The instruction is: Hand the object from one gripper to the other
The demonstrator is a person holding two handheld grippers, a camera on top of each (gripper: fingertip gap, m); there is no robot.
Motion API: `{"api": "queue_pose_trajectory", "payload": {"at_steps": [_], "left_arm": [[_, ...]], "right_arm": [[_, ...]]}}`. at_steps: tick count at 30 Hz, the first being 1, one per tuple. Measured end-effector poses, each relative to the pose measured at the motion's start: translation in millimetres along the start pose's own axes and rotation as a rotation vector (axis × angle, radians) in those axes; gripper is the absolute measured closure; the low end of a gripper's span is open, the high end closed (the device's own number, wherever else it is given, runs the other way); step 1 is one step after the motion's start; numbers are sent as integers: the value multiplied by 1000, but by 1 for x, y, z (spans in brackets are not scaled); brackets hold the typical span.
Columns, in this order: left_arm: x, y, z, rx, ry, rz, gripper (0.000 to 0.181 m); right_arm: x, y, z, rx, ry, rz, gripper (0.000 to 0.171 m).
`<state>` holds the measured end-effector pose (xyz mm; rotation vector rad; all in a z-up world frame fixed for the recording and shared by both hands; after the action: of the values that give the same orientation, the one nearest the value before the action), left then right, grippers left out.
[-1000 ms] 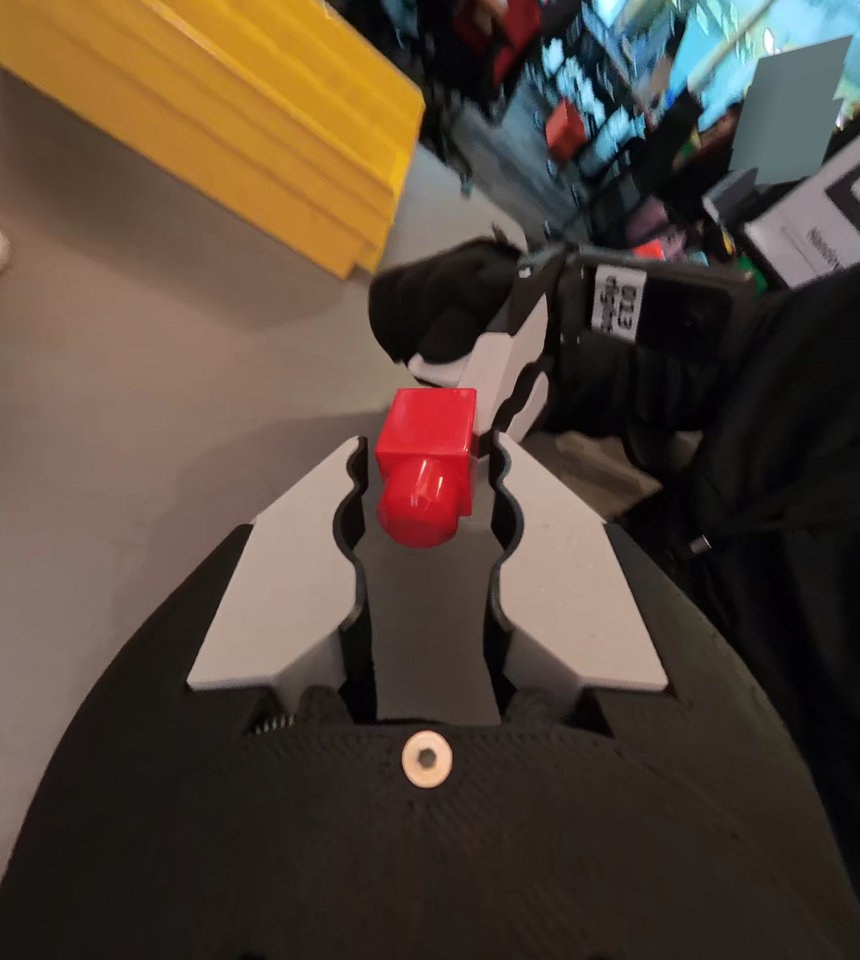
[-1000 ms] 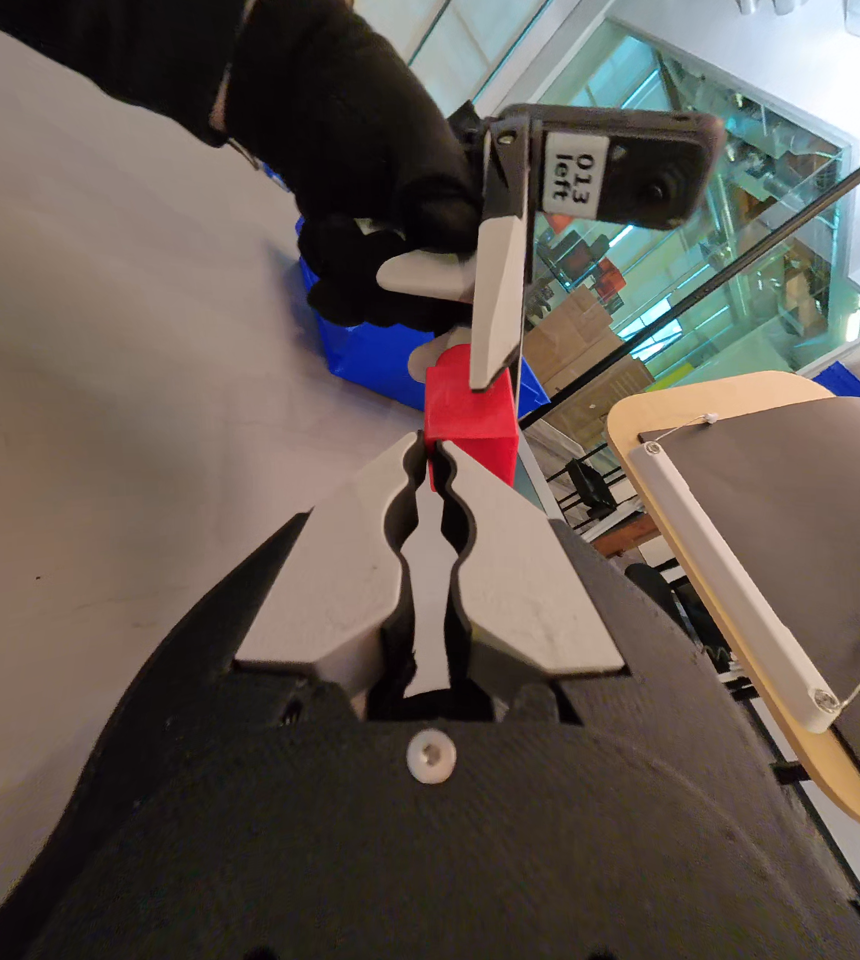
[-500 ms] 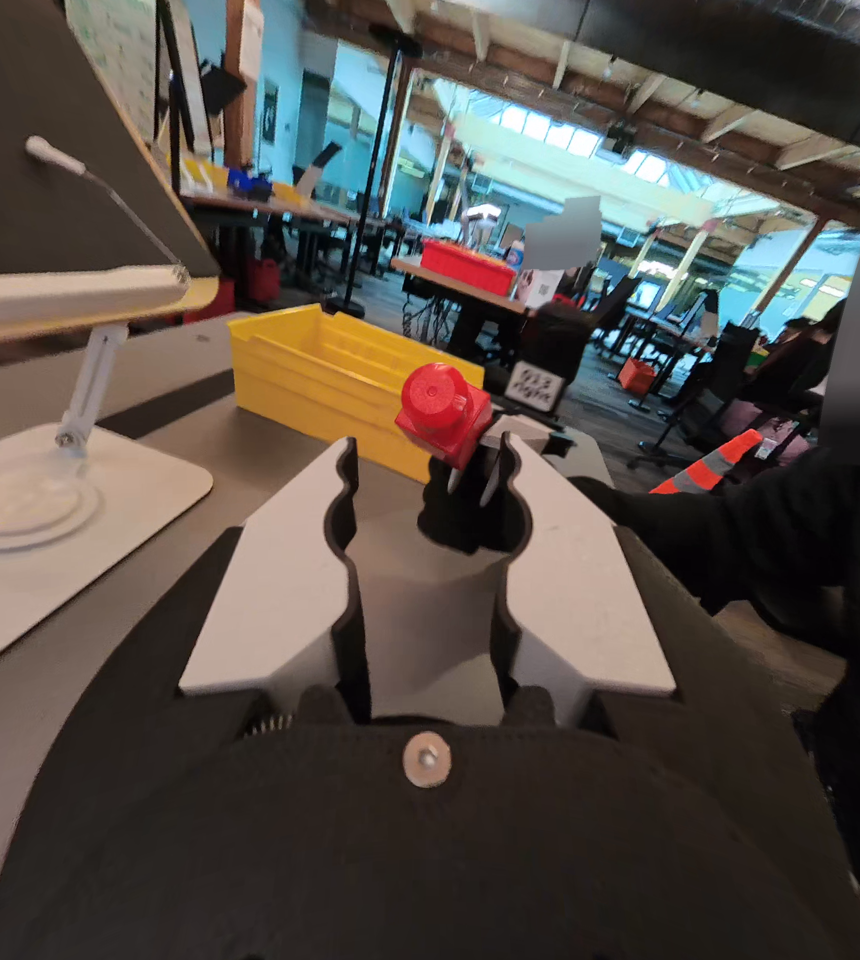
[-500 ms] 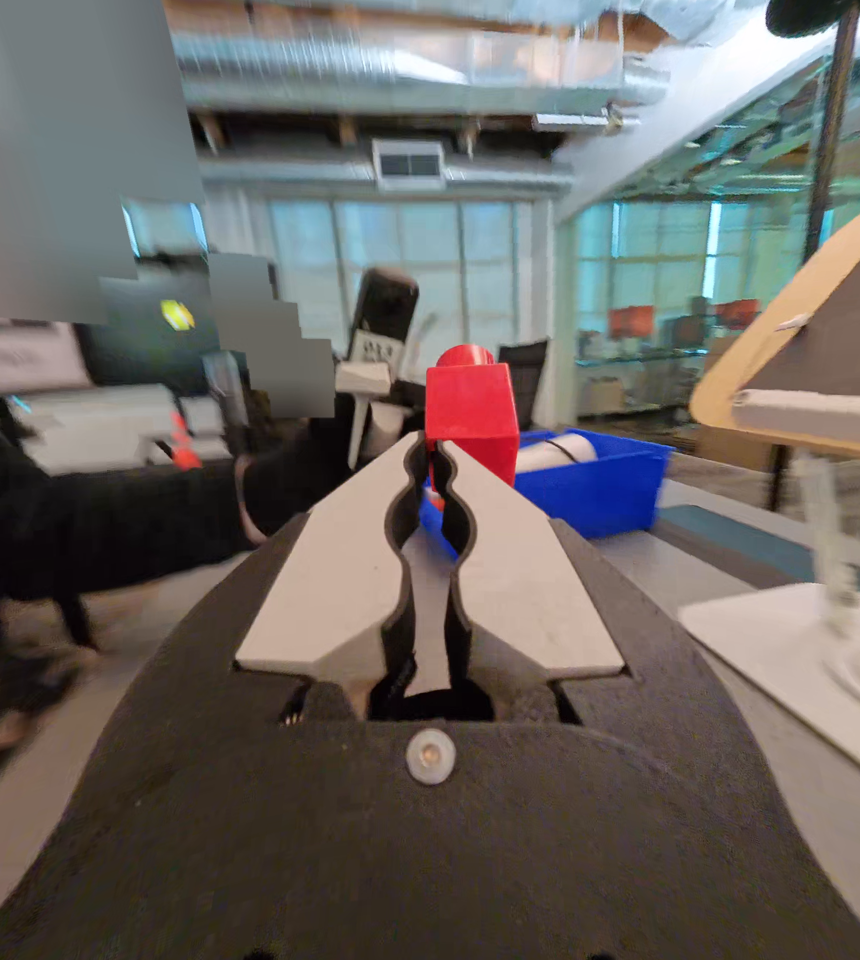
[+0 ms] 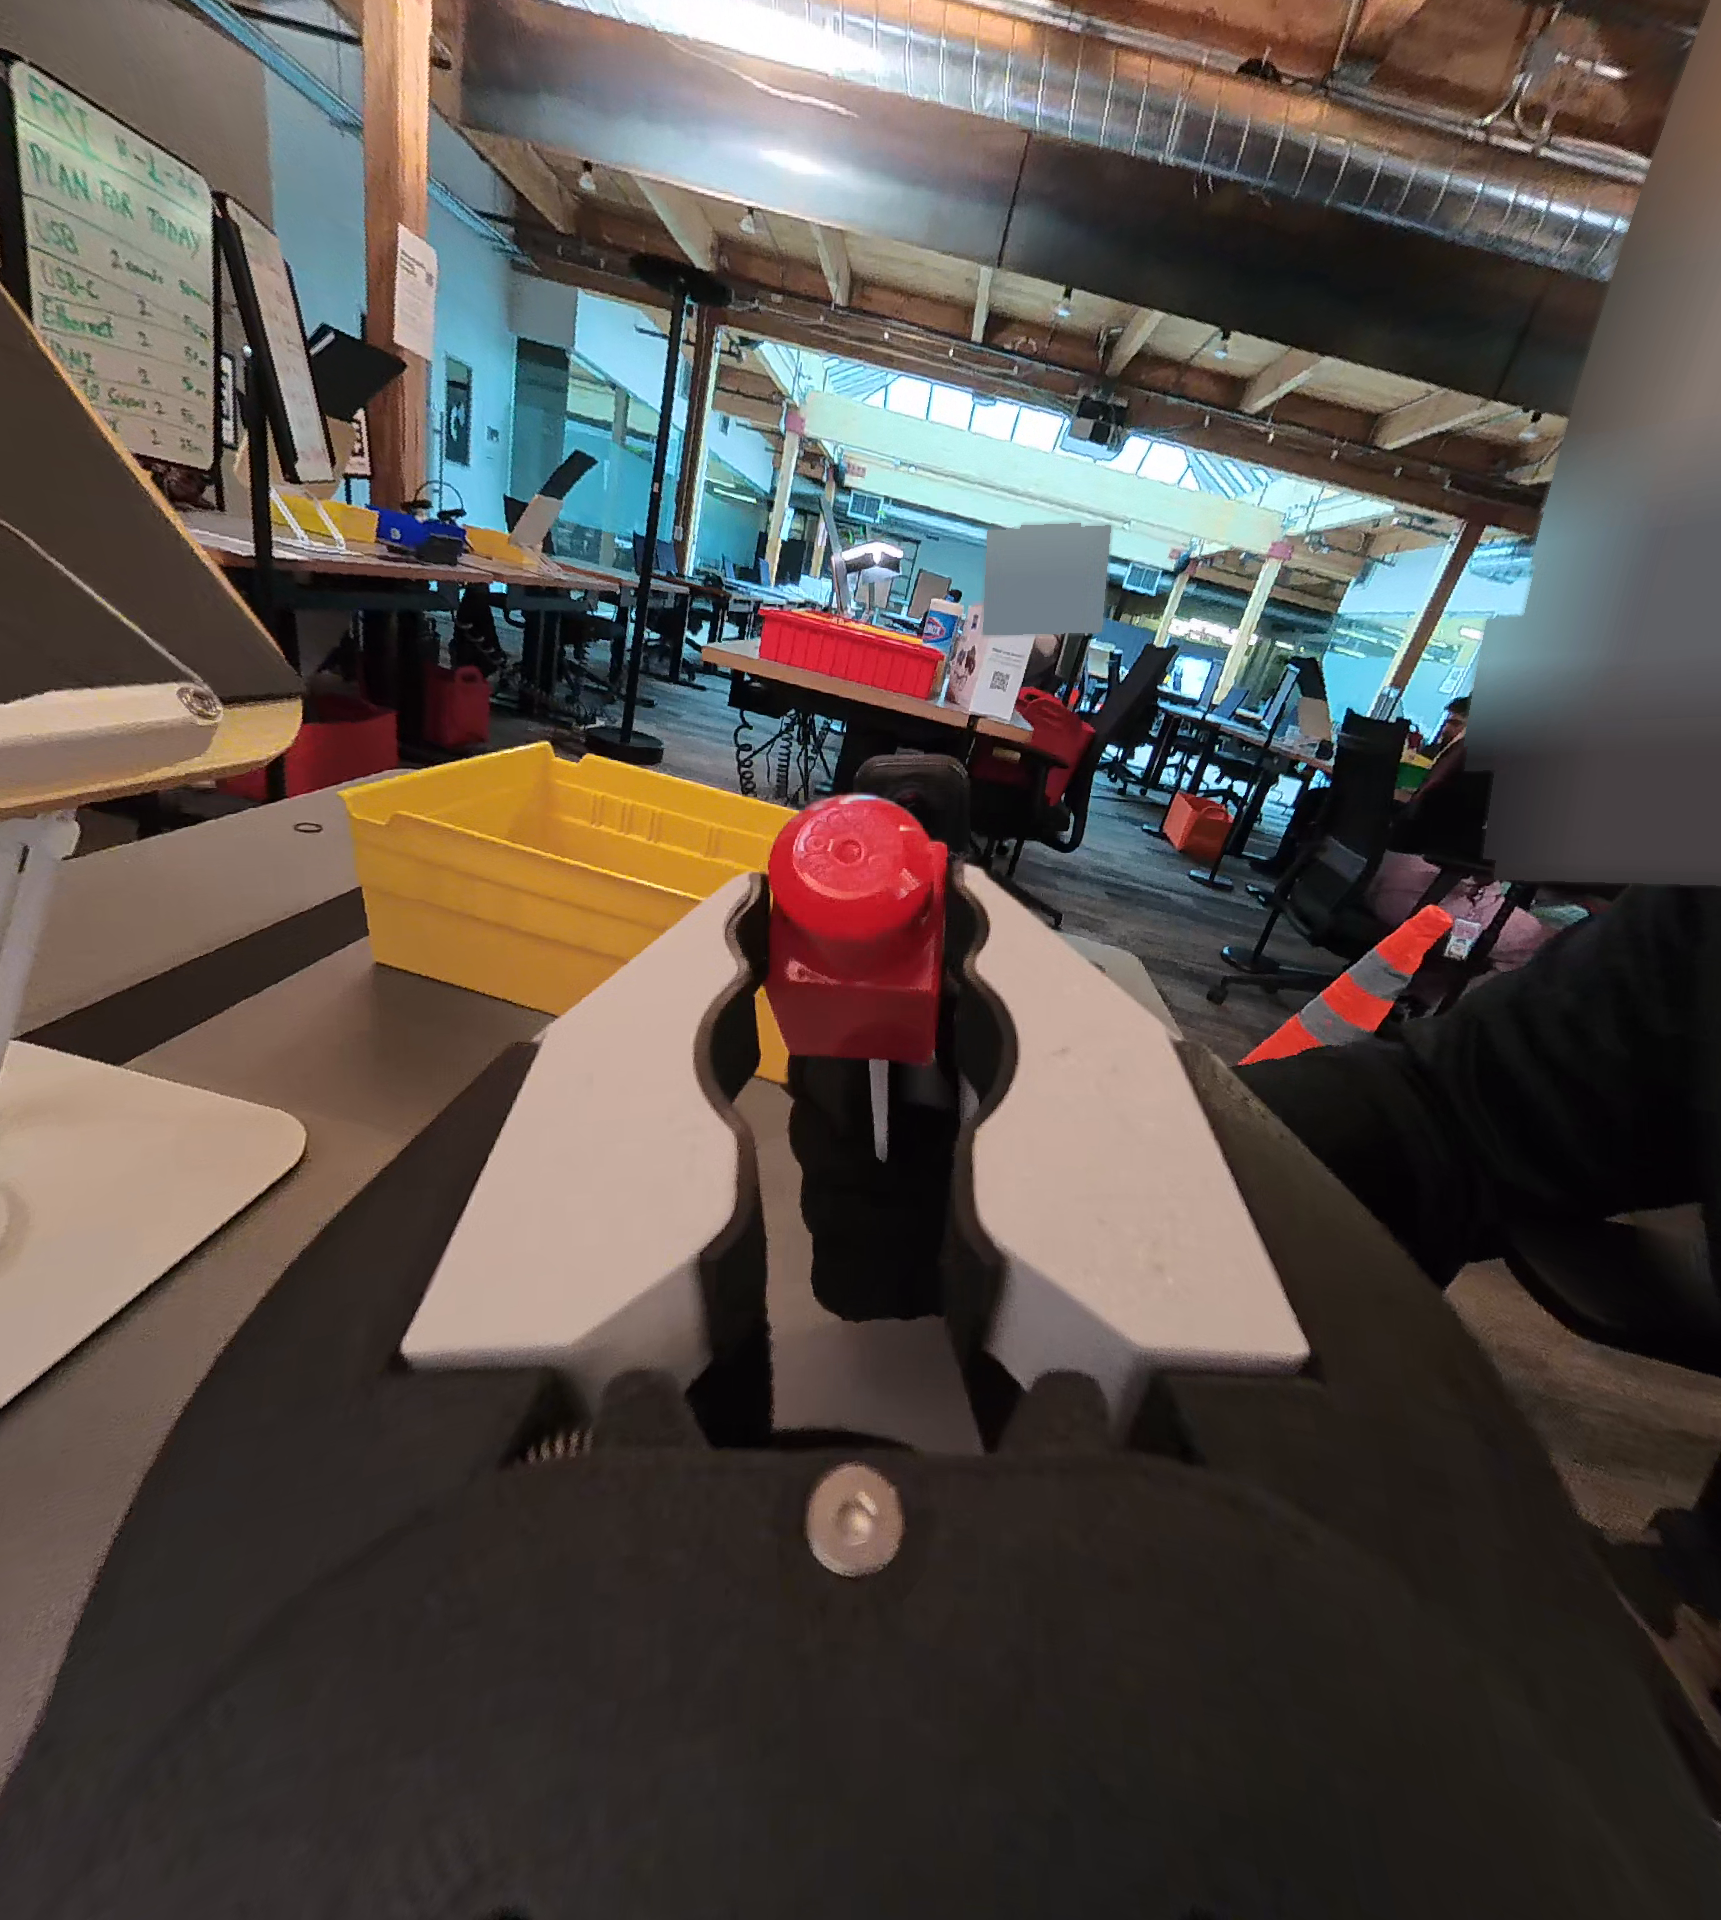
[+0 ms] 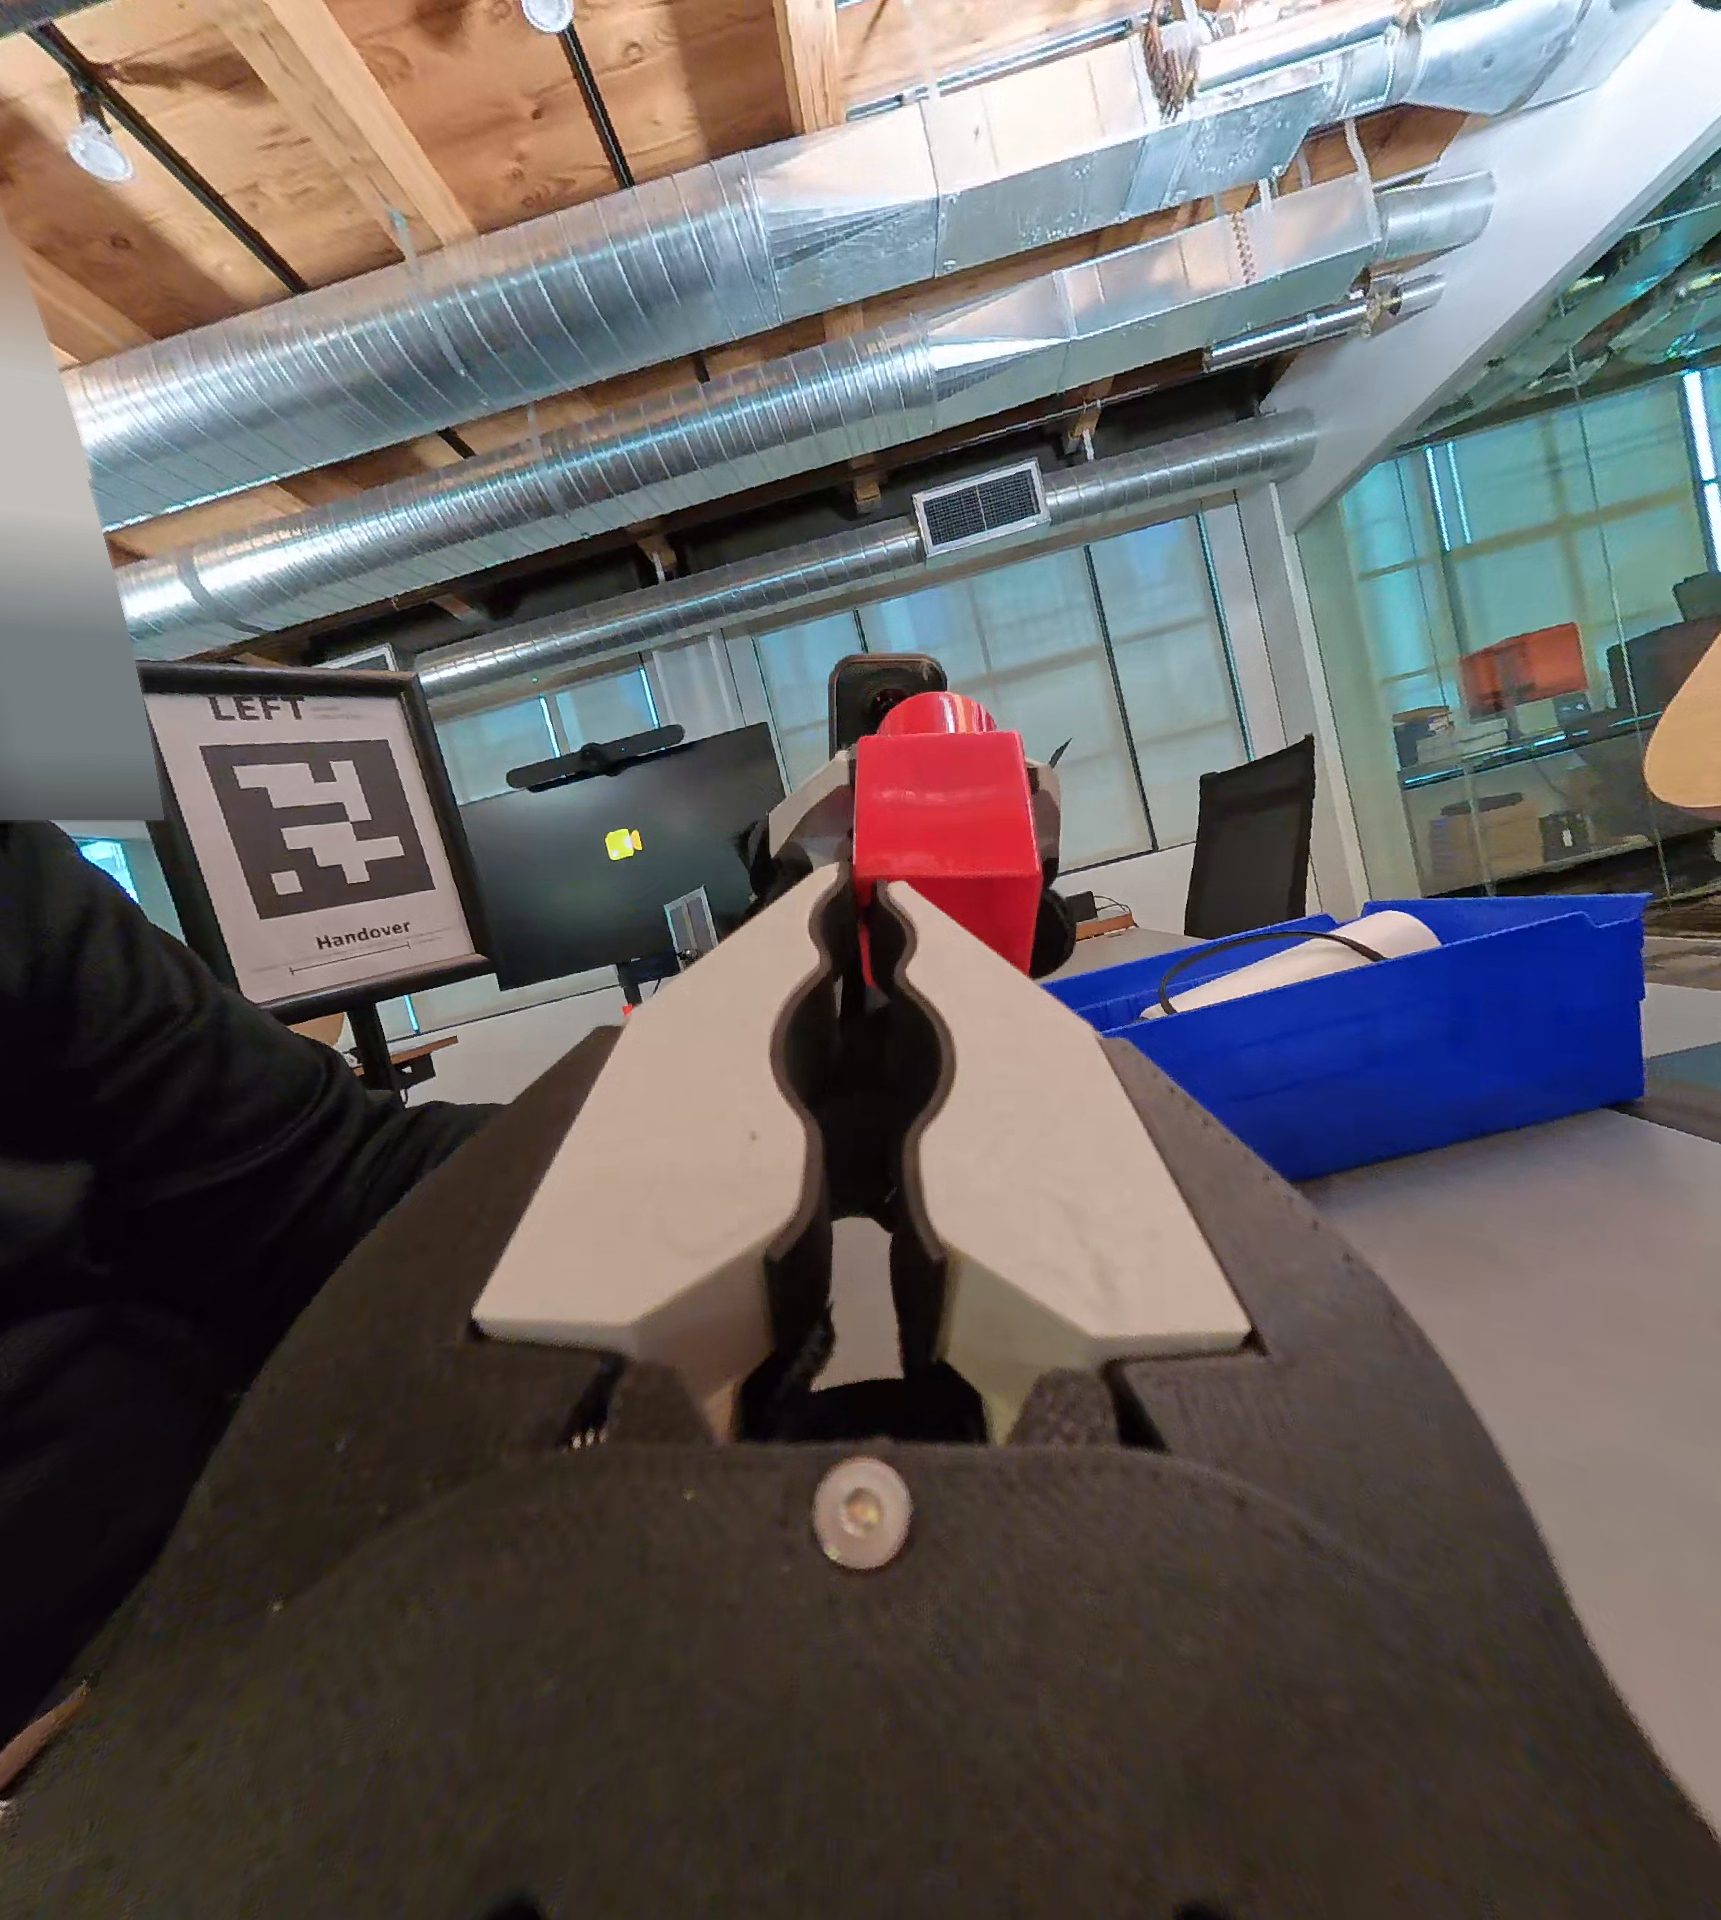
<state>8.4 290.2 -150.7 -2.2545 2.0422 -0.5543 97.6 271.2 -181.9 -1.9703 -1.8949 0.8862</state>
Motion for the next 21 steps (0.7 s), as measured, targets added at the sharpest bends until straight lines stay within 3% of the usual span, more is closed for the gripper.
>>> {"api": "queue_pose_trajectory", "payload": {"at_steps": [5, 7, 9, 13, 15, 17, 21], "left_arm": [[-2, 2, 1, 12, 16, -8, 150], [-2, 4, -2, -7, 22, -4, 151], [-5, 7, -6, -65, 29, -6, 151], [-8, 16, -8, -301, 81, 45, 151], [-12, 21, -7, -415, 104, 53, 151], [-13, 26, -1, -548, 140, 81, 151], [-18, 28, 8, -659, 213, 128, 150]], "right_arm": [[1, -1, 1, -12, 15, 16, 169], [5, -2, 2, -43, 34, 52, 148], [5, -1, 4, -99, 77, 56, 143], [5, 2, 9, -308, 321, 80, 145], [3, 2, 7, -357, 496, 112, 131], [-1, 1, 12, -469, 673, 103, 128], [-6, -5, 38, -659, 976, 86, 94]]}}
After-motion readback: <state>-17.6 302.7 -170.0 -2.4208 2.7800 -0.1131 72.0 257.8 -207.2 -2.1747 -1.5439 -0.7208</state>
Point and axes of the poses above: each gripper's, where its closed fingertips meet, y back along the fingers, z out of its underside, x = y × z across the jaws, the point moved 5 cm from there along y, back along the fingers, and after that the axes turned 7 degrees about x, right-handed, at the moved point
